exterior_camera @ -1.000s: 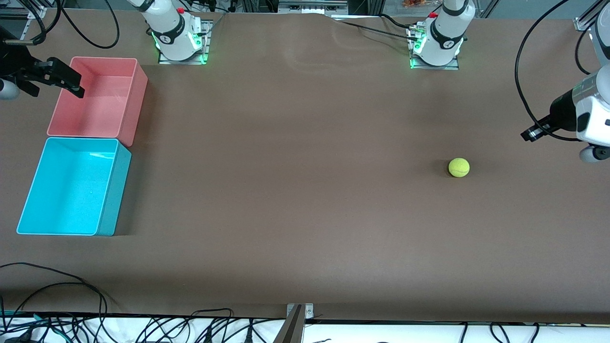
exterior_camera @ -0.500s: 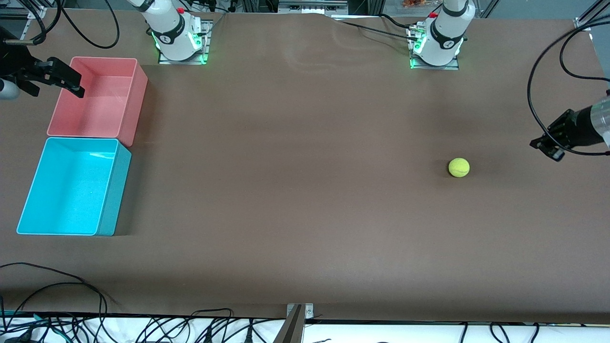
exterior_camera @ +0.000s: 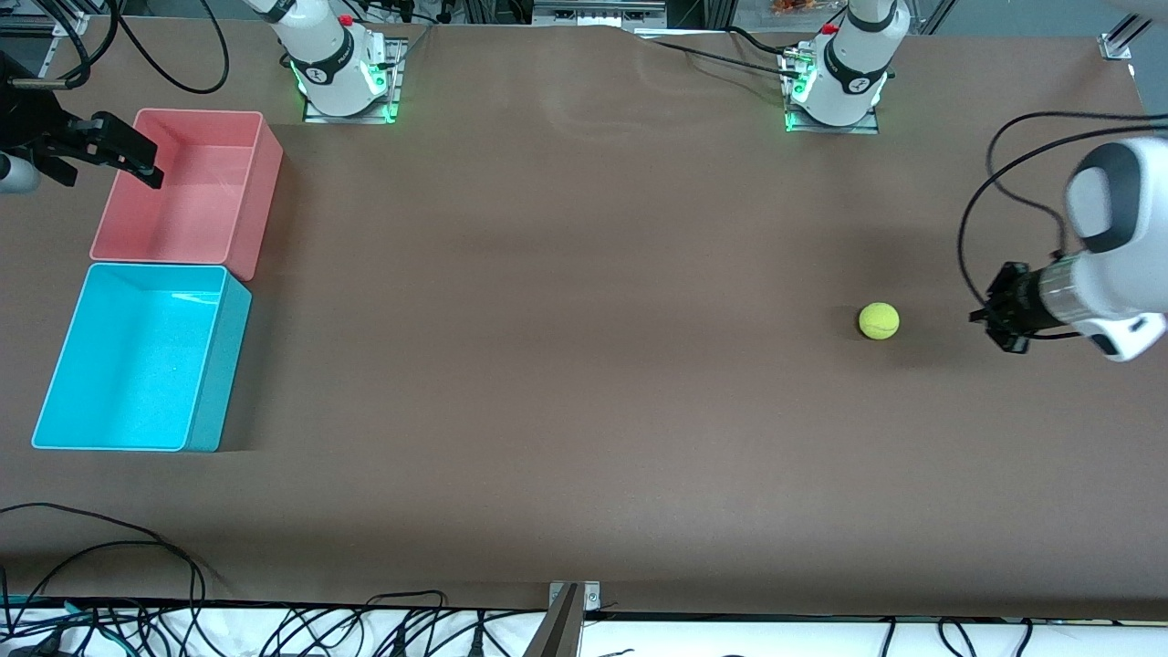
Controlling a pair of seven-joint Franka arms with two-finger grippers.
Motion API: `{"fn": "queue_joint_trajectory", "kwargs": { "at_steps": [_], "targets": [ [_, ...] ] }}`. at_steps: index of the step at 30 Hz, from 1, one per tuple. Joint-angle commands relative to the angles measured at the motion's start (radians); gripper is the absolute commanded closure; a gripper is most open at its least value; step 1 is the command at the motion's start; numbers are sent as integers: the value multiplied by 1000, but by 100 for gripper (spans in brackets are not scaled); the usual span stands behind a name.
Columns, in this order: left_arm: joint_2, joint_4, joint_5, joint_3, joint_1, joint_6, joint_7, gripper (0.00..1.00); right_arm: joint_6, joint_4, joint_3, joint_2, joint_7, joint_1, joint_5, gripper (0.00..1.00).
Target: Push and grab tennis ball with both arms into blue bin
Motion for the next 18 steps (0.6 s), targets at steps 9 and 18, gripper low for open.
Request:
{"fn": "queue_joint_trajectory", "kwargs": {
  "at_steps": [9, 18],
  "targets": [
    [-26, -358, 34, 3, 8, 420, -55, 100, -20, 20, 1, 5, -9, -3, -5, 0],
    [75, -373, 33, 3, 16, 549, -55, 100, -24, 20, 1, 1, -9, -3, -5, 0]
  ]
}}
